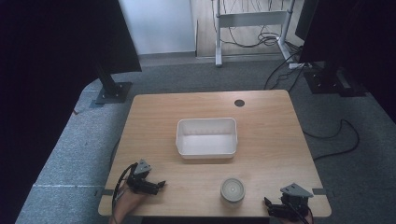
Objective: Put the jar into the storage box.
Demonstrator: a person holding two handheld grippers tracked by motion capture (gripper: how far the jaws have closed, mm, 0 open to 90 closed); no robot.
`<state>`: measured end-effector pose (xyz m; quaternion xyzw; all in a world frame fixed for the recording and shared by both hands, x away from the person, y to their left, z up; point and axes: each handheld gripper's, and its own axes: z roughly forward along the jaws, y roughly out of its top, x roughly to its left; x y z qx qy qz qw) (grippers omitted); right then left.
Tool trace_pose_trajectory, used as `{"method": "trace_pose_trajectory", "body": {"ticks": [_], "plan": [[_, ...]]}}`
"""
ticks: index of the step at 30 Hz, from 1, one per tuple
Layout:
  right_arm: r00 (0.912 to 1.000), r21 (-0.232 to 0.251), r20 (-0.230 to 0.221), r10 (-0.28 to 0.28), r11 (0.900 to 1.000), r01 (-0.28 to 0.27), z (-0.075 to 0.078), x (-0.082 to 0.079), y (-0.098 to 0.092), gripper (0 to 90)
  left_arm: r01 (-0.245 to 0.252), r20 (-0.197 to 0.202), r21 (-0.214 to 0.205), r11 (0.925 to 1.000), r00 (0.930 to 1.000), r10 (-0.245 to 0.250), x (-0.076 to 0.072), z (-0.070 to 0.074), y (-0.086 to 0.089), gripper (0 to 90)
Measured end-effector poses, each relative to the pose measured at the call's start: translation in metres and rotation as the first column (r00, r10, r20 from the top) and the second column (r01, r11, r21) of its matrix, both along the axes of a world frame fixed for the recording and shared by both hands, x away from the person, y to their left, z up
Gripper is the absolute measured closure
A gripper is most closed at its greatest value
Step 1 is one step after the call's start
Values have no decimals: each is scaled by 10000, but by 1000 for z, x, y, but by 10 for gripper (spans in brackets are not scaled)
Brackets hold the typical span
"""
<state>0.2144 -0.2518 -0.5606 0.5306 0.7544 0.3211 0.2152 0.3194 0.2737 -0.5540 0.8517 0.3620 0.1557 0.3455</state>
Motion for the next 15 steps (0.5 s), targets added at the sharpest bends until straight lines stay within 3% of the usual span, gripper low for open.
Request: {"method": "trace_pose_trajectory", "body": {"ticks": [15], "plan": [[9999,-28,-122,-9,10000,8,0,1,0,0,-159,-9,7,9999,9999,159,1,0,0,0]]}}
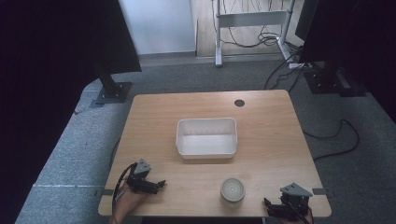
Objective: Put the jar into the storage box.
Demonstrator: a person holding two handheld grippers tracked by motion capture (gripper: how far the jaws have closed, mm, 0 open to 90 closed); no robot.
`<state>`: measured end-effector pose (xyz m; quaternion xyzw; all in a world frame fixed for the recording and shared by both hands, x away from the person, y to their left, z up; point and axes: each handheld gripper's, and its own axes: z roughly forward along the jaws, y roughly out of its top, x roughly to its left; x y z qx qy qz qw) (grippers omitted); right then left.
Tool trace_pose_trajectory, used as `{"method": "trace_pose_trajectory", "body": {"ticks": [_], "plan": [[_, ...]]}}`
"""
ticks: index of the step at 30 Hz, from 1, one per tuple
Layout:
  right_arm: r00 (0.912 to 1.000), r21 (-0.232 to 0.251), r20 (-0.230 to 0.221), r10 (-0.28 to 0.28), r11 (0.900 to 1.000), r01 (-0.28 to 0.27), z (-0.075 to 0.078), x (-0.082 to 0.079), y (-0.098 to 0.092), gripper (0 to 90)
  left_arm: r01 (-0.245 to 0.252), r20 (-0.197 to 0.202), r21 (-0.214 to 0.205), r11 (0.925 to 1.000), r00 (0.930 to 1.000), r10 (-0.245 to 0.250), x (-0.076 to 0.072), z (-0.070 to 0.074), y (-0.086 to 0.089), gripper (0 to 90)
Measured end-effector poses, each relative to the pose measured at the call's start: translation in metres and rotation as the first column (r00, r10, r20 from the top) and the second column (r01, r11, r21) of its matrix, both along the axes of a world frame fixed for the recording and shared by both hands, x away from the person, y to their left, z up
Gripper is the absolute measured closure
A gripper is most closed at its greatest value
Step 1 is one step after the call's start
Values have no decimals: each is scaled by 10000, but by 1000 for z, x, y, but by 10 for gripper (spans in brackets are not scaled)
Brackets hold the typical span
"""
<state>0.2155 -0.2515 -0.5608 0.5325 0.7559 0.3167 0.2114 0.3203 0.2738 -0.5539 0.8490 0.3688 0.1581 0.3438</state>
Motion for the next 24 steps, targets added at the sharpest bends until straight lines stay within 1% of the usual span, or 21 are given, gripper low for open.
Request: {"method": "trace_pose_trajectory", "body": {"ticks": [14,20,24], "plan": [[9999,-34,-72,71,10000,-71,1,-2,0,1,-55,10,1,10000,10000,55,1,0,0,0],[9999,-40,-105,73,10000,-74,2,-4,-1,14,-54,10,0,10000,10000,54,1,0,0,0],[9998,-110,-46,168,9998,-169,4,-7,0,14,-56,12,-1,10000,10000,56,1,0,0,0]]}}
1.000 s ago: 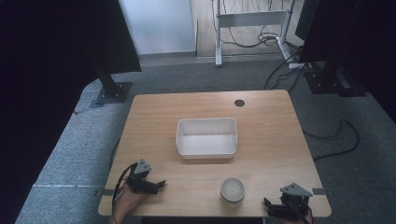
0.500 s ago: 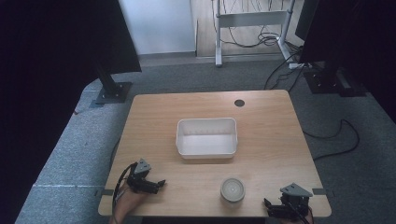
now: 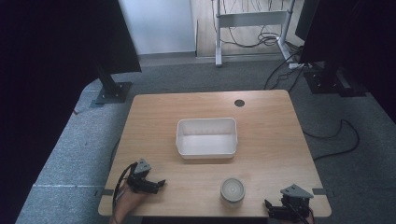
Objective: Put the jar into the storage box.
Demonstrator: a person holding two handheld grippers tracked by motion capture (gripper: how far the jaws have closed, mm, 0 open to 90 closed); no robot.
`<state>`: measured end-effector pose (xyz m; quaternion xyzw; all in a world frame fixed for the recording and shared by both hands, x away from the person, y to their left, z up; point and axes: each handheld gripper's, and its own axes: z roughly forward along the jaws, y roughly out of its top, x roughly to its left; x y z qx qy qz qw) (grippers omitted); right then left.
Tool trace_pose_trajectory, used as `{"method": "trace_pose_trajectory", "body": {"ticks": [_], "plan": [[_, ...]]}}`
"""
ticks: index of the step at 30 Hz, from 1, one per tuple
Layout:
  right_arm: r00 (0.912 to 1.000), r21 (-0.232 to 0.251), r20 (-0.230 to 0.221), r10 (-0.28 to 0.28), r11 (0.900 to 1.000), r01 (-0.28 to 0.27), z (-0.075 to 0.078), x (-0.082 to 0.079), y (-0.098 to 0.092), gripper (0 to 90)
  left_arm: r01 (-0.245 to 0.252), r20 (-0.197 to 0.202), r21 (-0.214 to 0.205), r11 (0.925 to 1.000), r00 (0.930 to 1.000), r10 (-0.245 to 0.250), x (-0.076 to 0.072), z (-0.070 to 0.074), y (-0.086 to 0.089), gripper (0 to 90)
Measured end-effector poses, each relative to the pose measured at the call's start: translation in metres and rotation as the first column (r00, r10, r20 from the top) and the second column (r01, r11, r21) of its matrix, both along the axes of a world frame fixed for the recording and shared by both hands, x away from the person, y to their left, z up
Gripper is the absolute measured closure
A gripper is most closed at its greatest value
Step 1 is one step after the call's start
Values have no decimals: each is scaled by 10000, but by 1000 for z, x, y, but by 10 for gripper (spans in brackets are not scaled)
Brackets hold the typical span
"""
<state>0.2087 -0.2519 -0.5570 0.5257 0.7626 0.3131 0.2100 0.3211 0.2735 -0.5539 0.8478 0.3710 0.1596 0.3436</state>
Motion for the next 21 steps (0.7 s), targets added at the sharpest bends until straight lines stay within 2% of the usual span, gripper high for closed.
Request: {"method": "trace_pose_trajectory", "body": {"ticks": [8,21], "plan": [[9996,118,228,179,9998,-181,8,-9,0,14,-7,-2,-2,10000,10000,7,0,0,0,0],[9963,176,459,723,9972,-732,17,-19,12,14,-7,0,2,10000,10000,7,0,0,0,0]]}}
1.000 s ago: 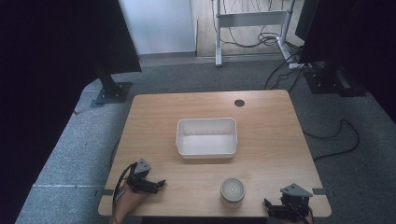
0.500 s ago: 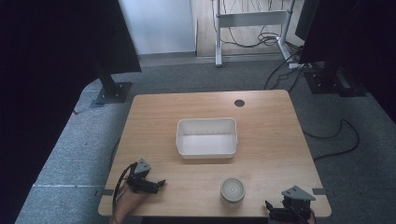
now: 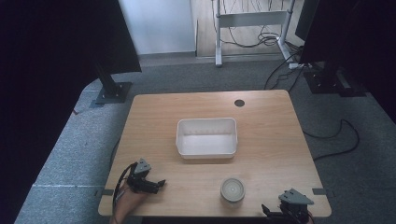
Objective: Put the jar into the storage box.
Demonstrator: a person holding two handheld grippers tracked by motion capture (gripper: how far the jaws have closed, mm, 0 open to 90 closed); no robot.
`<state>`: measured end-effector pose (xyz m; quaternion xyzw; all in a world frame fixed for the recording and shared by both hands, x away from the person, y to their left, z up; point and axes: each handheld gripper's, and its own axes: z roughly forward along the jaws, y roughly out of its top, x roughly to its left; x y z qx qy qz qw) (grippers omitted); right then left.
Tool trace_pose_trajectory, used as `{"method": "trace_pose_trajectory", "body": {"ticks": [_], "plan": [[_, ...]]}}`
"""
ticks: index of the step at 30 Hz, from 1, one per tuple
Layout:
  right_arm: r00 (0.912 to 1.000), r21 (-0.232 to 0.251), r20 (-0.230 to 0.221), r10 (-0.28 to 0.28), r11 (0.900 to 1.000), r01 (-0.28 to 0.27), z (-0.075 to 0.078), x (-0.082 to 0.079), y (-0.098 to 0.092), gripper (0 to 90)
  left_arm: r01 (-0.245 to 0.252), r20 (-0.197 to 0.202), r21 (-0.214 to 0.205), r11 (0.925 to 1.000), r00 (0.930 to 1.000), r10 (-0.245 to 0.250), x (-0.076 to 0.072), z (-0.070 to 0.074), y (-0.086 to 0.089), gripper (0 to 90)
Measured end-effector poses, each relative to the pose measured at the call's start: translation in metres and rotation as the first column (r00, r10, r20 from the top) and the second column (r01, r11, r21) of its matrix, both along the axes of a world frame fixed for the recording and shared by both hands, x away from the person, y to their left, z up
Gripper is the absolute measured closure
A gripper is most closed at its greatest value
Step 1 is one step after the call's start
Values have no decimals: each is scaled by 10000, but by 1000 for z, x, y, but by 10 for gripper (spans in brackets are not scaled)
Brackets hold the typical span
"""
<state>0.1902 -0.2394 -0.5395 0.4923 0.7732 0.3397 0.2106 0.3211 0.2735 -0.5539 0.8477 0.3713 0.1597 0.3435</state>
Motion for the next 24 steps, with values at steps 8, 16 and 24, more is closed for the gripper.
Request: {"method": "trace_pose_trajectory", "body": {"ticks": [8,16,24], "plan": [[9986,70,113,520,9986,-521,8,-6,13,14,1,1,-2,10000,10000,-1,0,0,0,0],[9963,108,274,814,9966,-818,14,-8,21,8,2,2,-1,10000,10000,-2,0,0,0,0],[9919,136,323,1231,9922,-1236,14,-8,34,4,-24,4,0,10000,10000,24,0,0,0,0]]}}
